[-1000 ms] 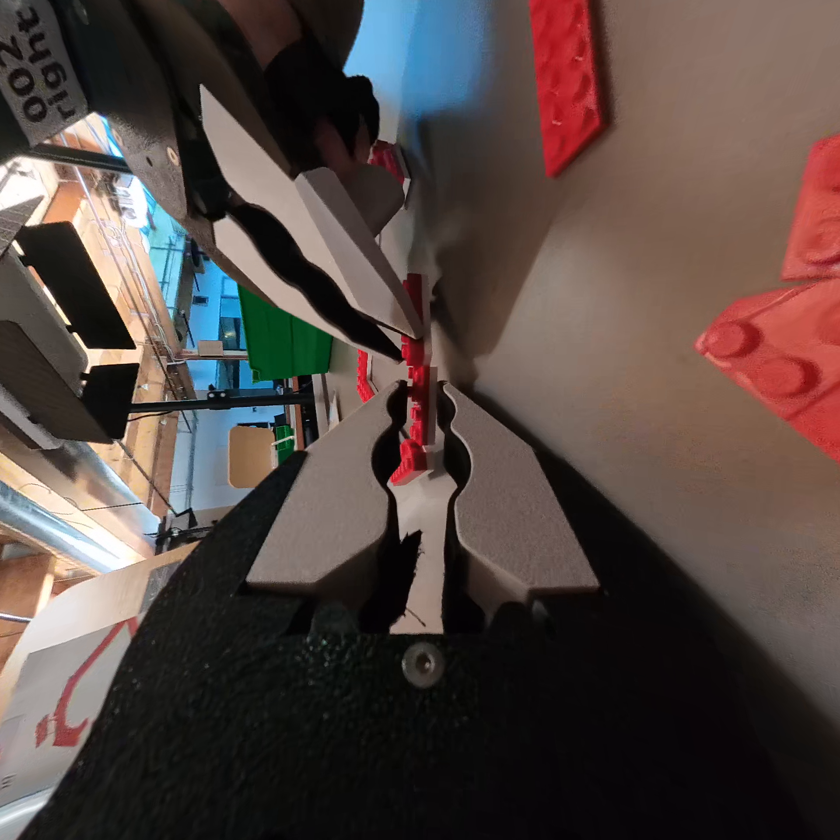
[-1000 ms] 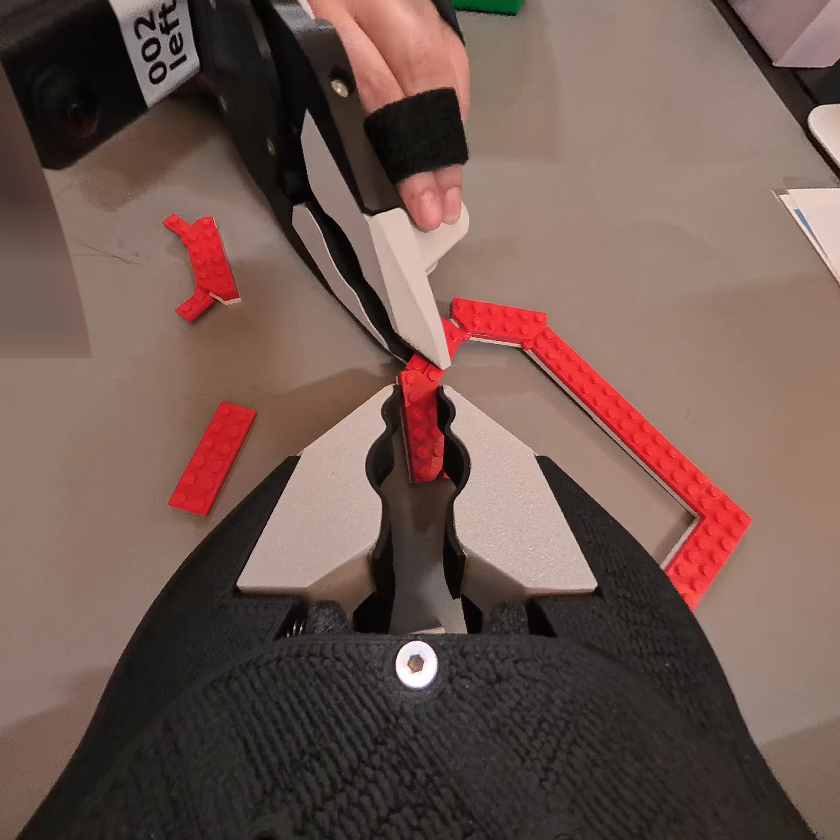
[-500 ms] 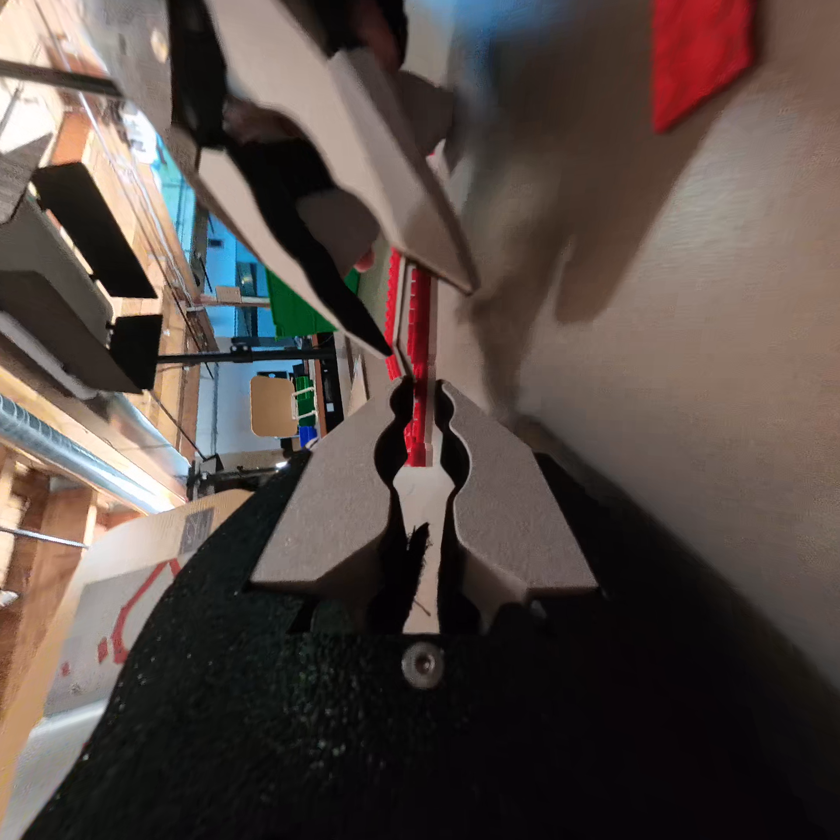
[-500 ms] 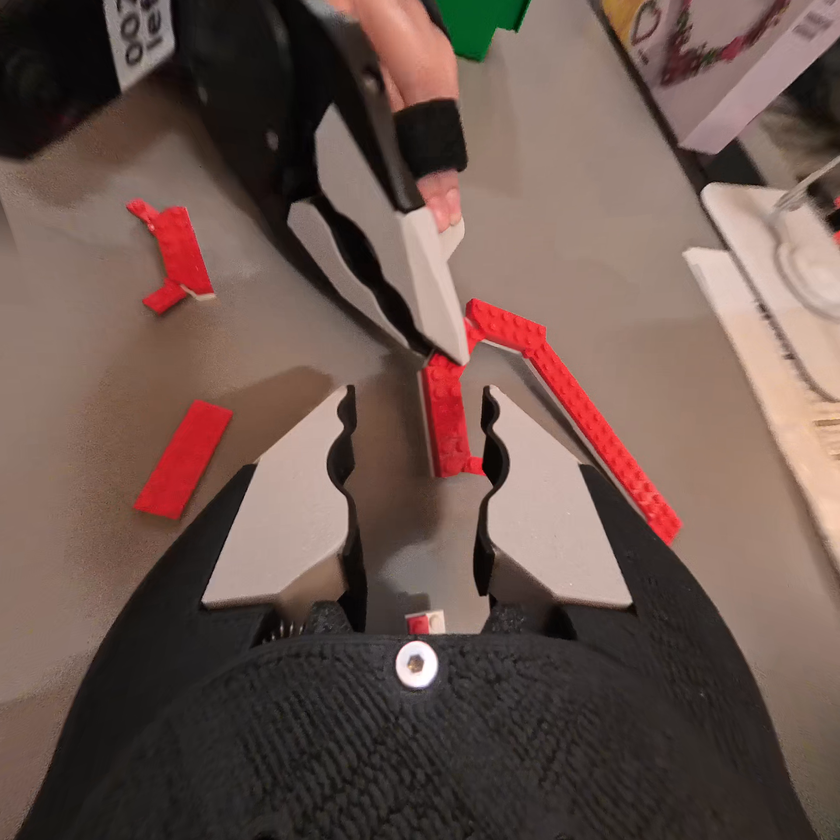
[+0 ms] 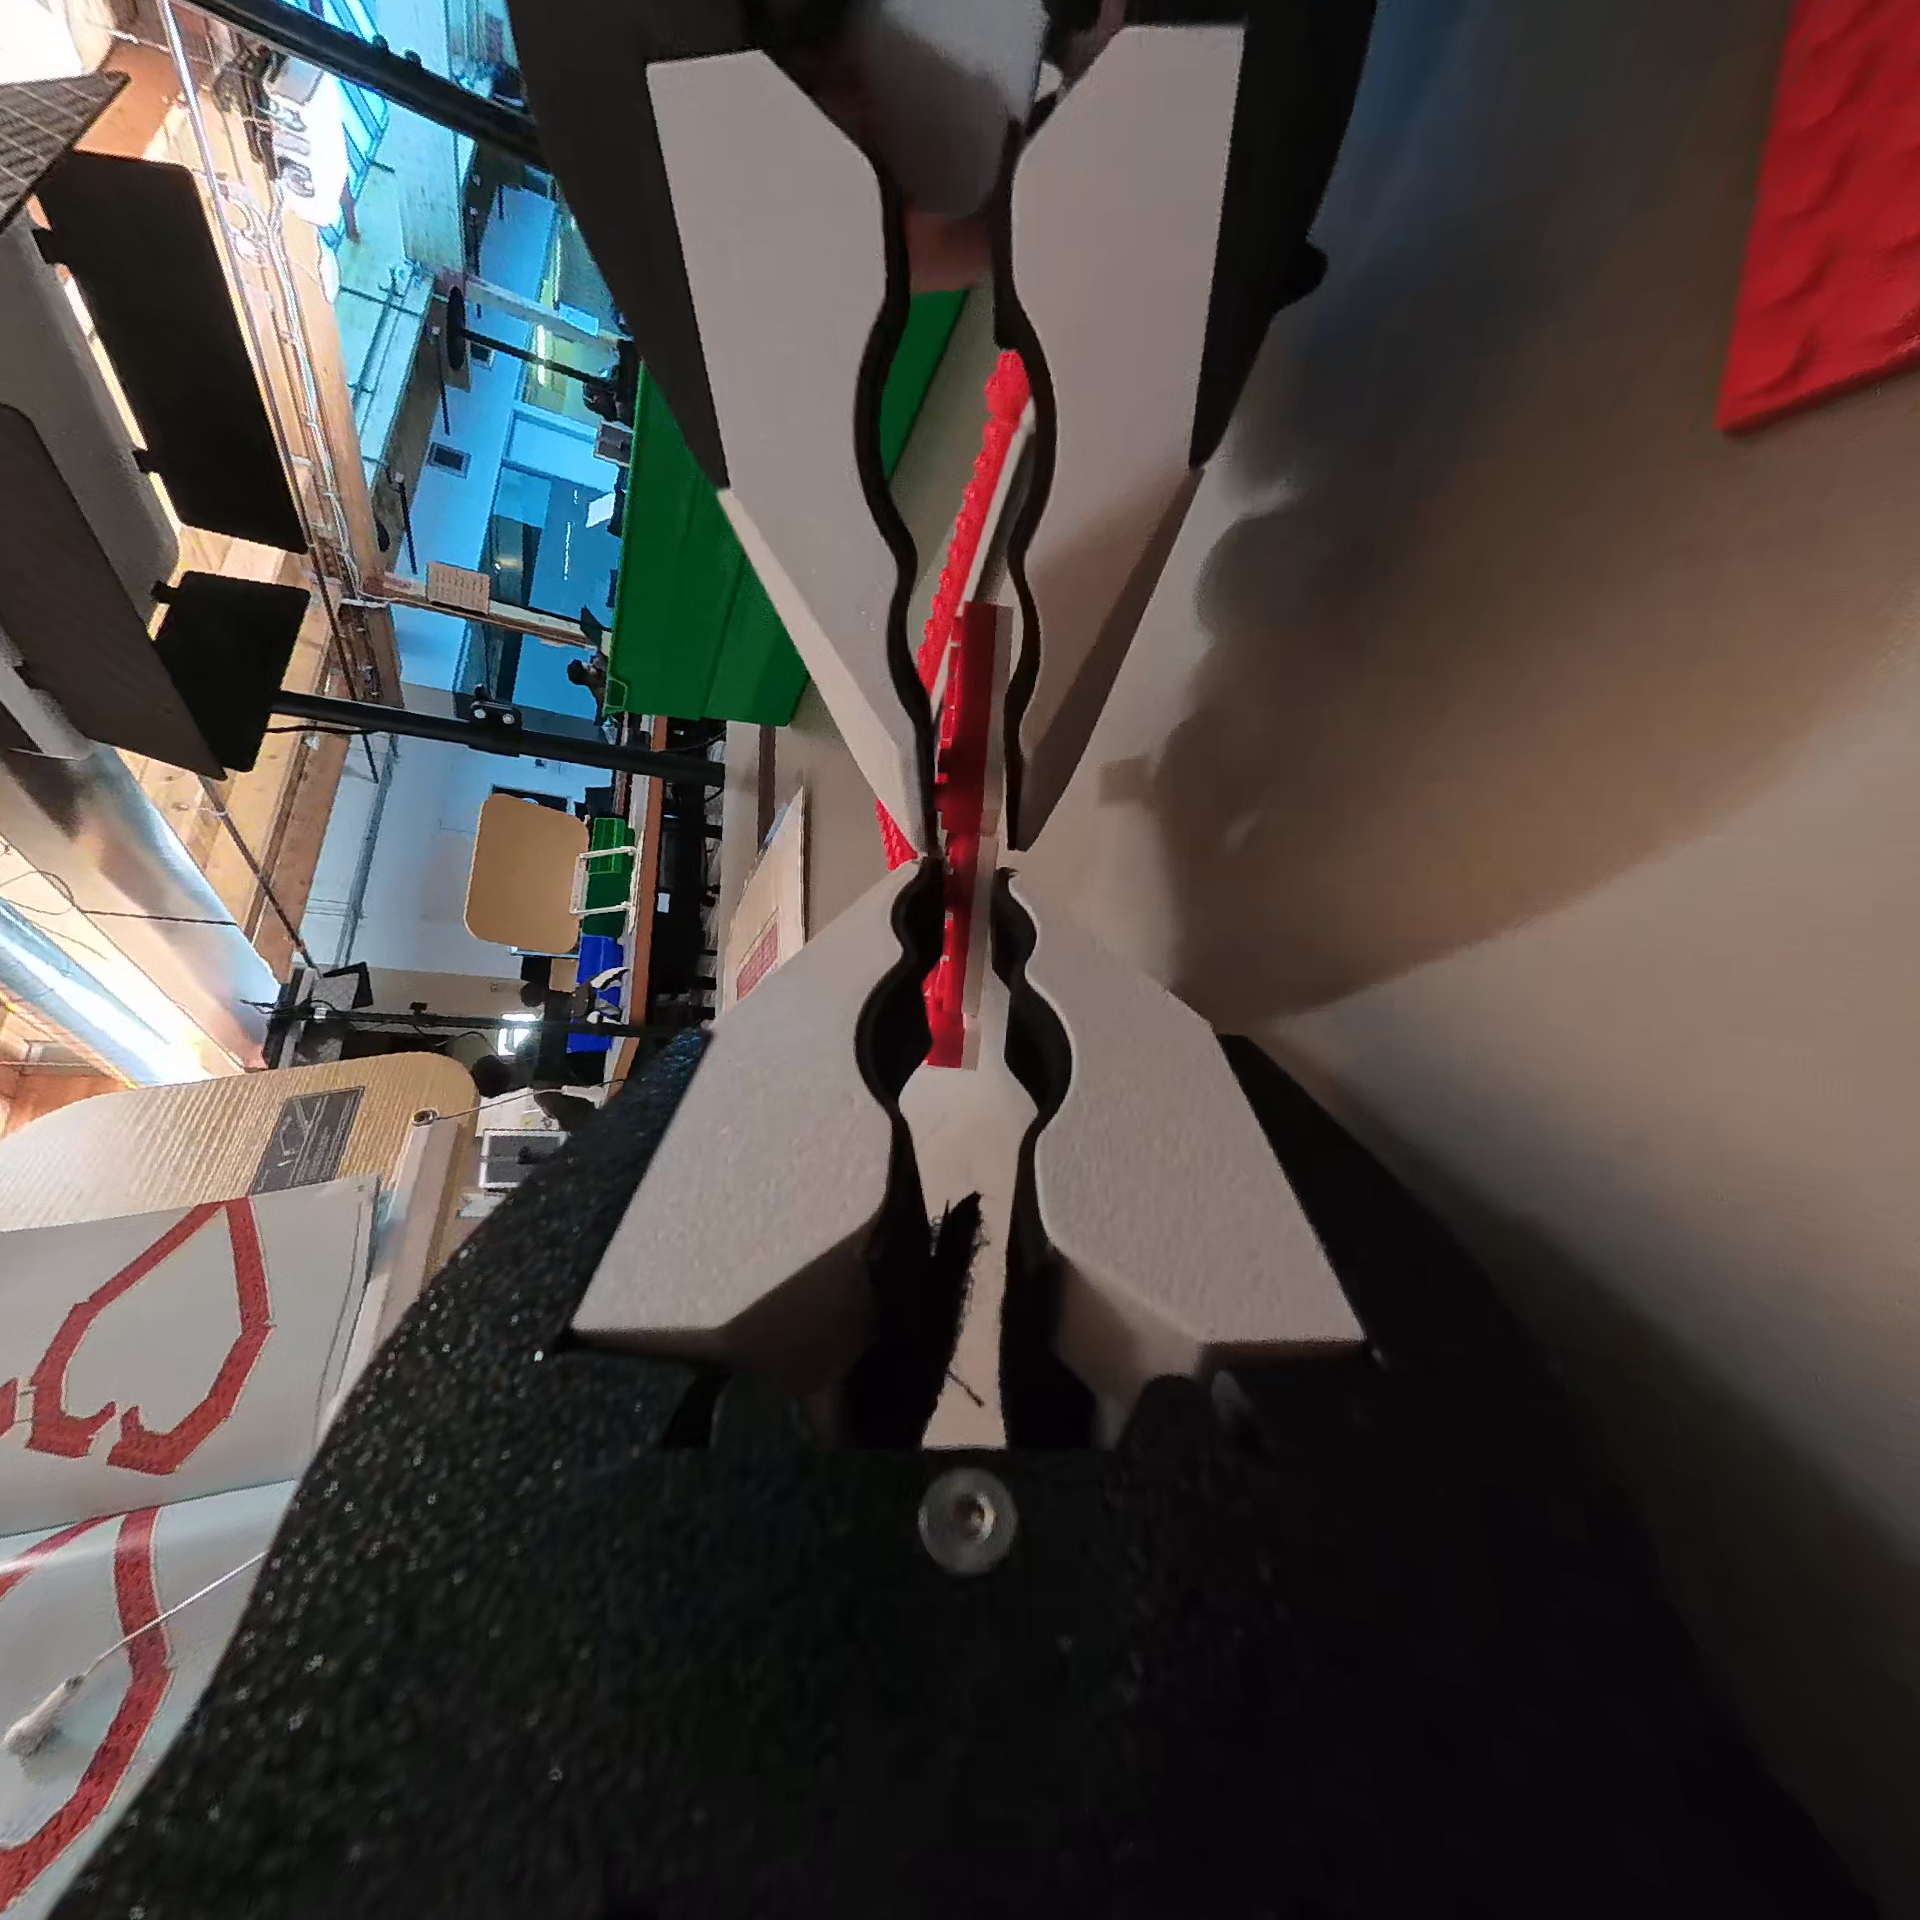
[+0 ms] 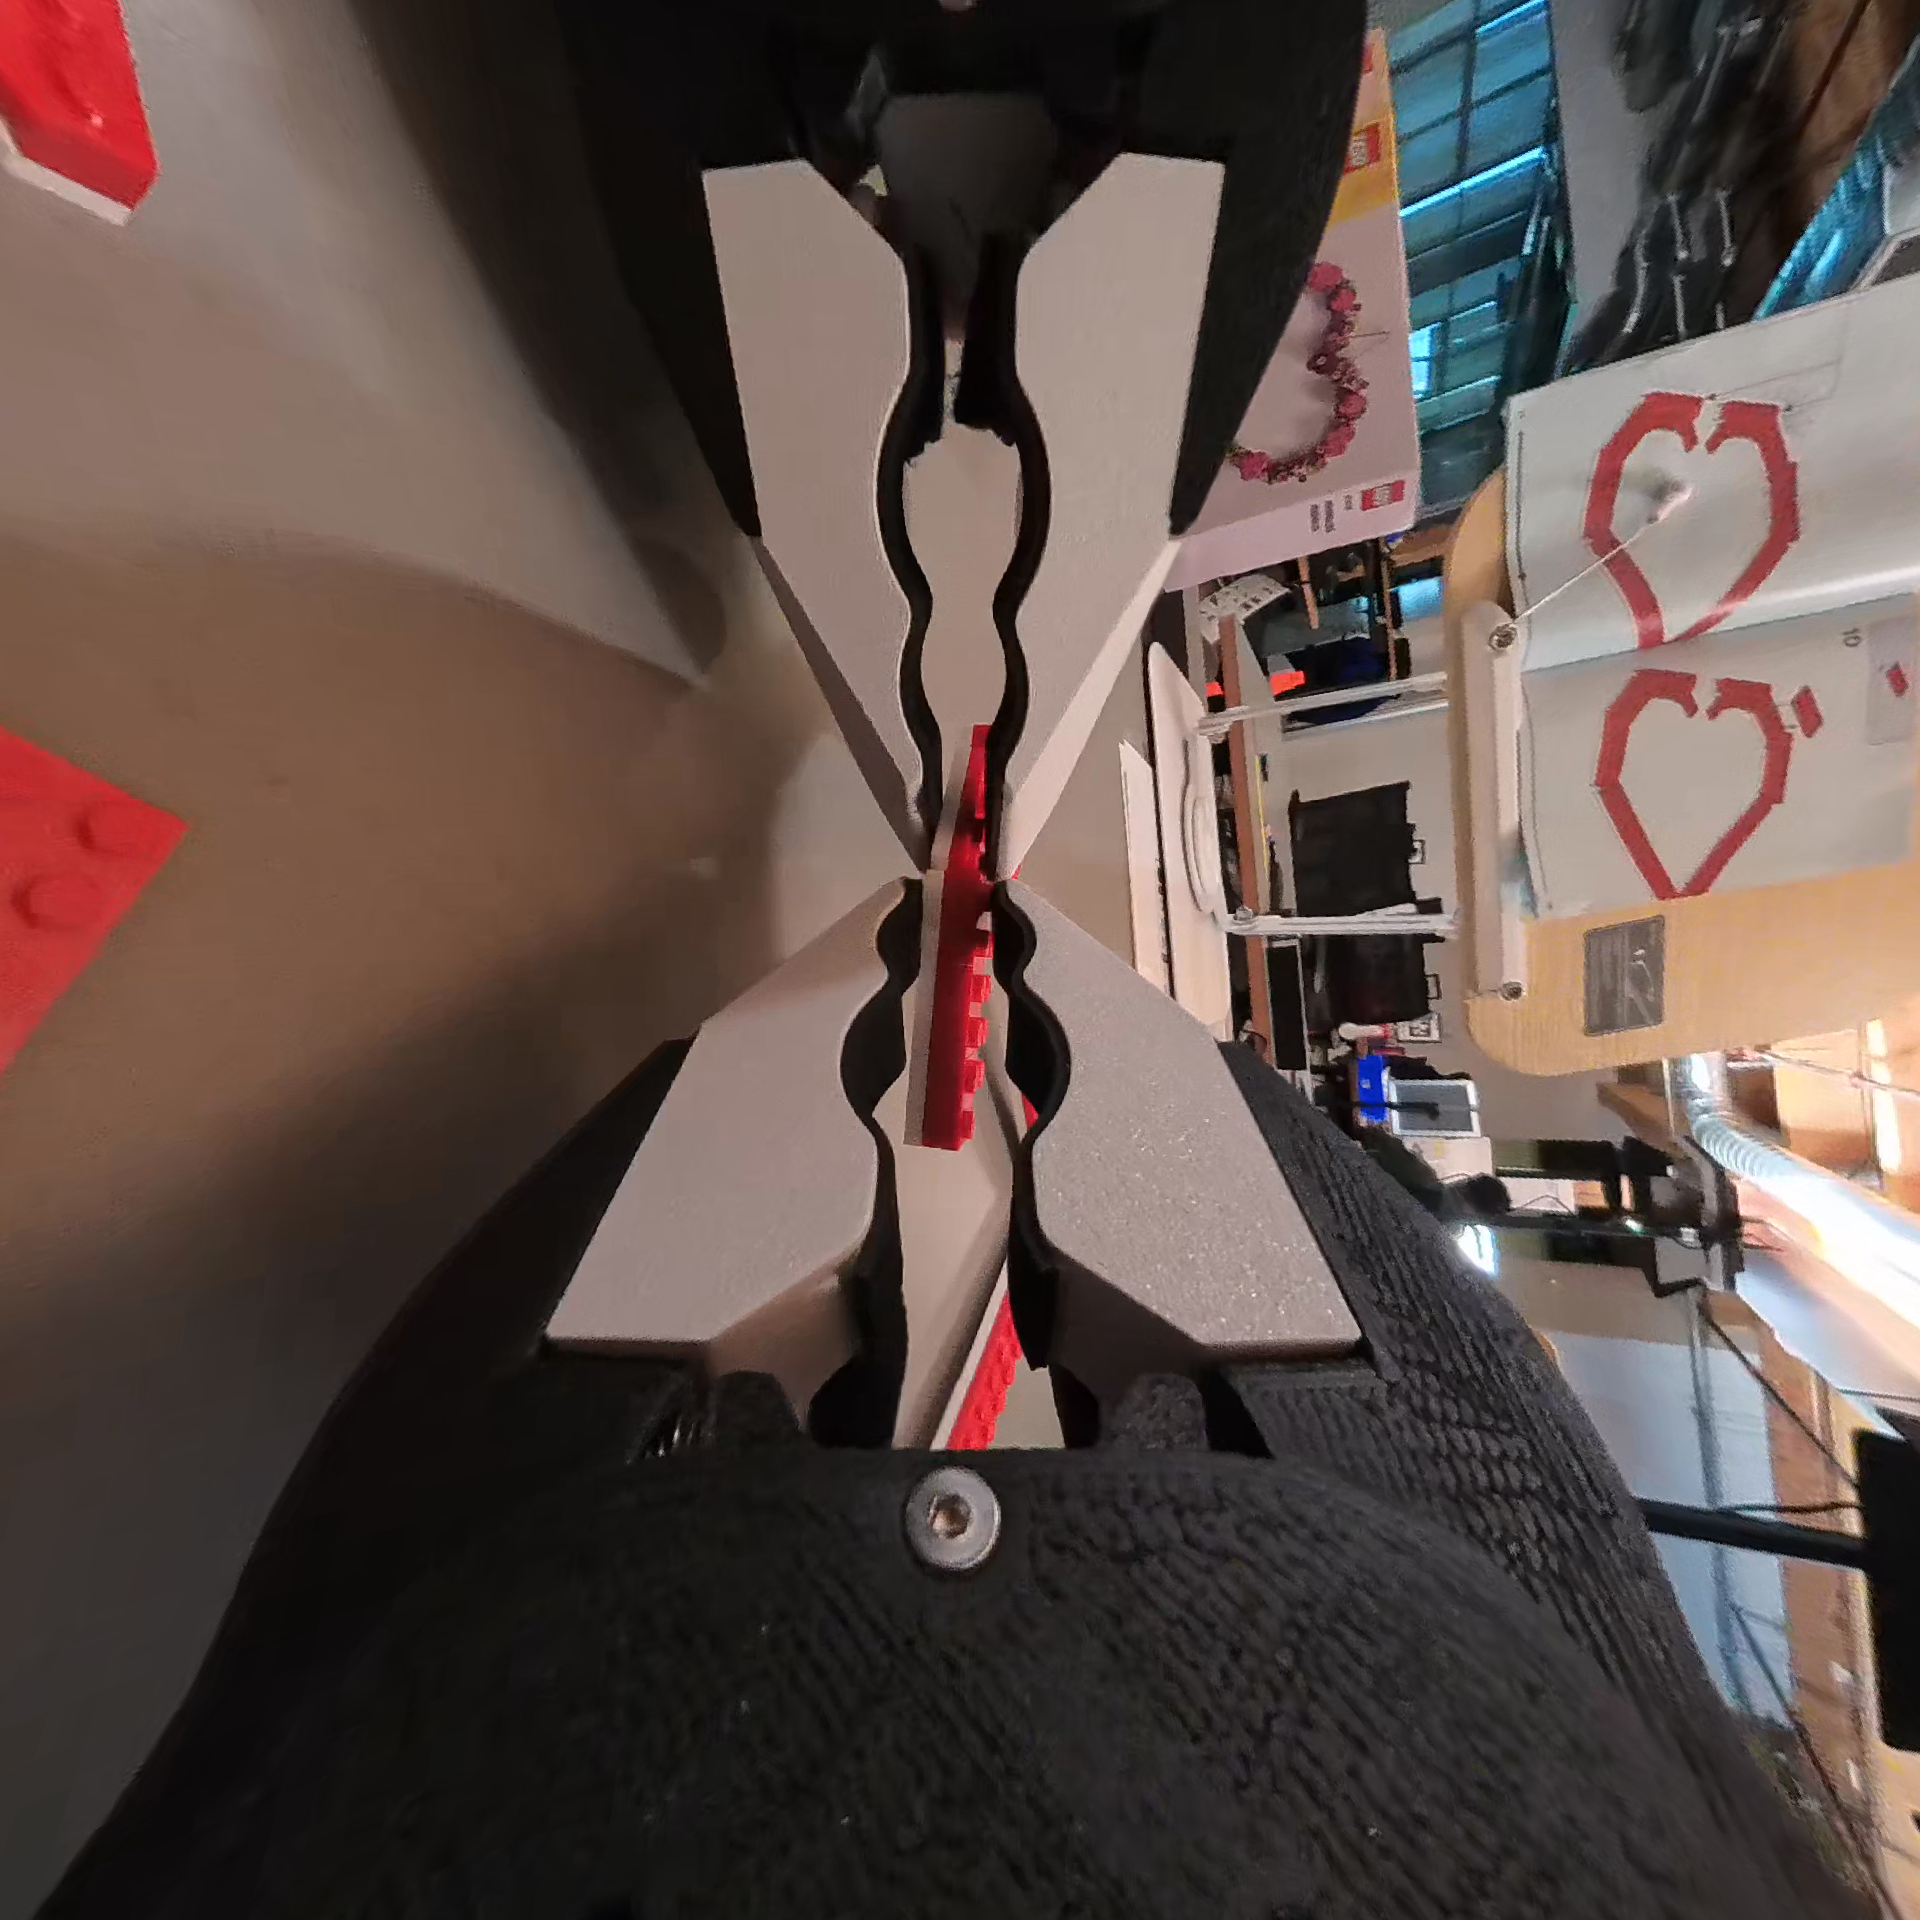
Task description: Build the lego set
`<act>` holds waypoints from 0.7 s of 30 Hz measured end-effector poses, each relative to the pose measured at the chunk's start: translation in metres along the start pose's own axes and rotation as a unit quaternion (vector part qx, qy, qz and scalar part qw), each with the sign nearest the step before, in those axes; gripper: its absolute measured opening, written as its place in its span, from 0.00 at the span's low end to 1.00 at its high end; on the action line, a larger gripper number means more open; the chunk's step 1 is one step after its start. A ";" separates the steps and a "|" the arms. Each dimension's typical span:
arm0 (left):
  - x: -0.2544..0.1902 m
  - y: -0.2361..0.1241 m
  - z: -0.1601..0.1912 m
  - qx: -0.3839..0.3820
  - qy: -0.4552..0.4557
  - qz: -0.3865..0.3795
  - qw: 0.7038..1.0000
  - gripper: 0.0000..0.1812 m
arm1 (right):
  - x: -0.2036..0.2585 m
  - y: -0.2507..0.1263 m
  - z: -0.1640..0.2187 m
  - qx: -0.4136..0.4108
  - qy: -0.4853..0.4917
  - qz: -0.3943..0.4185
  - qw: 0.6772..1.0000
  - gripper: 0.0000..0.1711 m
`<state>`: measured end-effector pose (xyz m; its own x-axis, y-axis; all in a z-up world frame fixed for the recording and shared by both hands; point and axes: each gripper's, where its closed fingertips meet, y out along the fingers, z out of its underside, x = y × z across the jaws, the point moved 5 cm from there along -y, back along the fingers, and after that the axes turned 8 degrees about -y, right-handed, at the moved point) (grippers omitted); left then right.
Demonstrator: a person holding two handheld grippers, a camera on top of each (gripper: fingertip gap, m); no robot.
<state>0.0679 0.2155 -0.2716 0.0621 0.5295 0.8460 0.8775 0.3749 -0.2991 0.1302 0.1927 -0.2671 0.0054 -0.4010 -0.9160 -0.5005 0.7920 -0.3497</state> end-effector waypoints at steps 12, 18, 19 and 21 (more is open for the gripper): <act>-0.002 0.001 0.000 0.002 -0.031 0.029 0.999 0.04 | -0.001 0.000 0.003 -0.035 0.094 -0.069 0.993 0.06; -0.008 -0.005 0.002 -0.050 -0.055 0.058 0.996 0.12 | 0.003 0.000 -0.001 -0.048 0.085 -0.050 0.994 0.06; -0.007 -0.006 0.002 -0.057 -0.088 0.072 0.992 0.21 | 0.004 0.001 -0.002 -0.048 0.076 -0.046 0.995 0.06; -0.002 -0.009 0.001 -0.064 -0.131 0.083 0.986 0.31 | 0.006 0.002 -0.002 -0.050 0.069 -0.042 0.996 0.06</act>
<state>0.0596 0.2121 -0.2711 0.0993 0.7607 0.6415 0.9192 0.1767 -0.3519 0.1277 0.1907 -0.2731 -0.0640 -0.5287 -0.8464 -0.5865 0.7061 -0.3967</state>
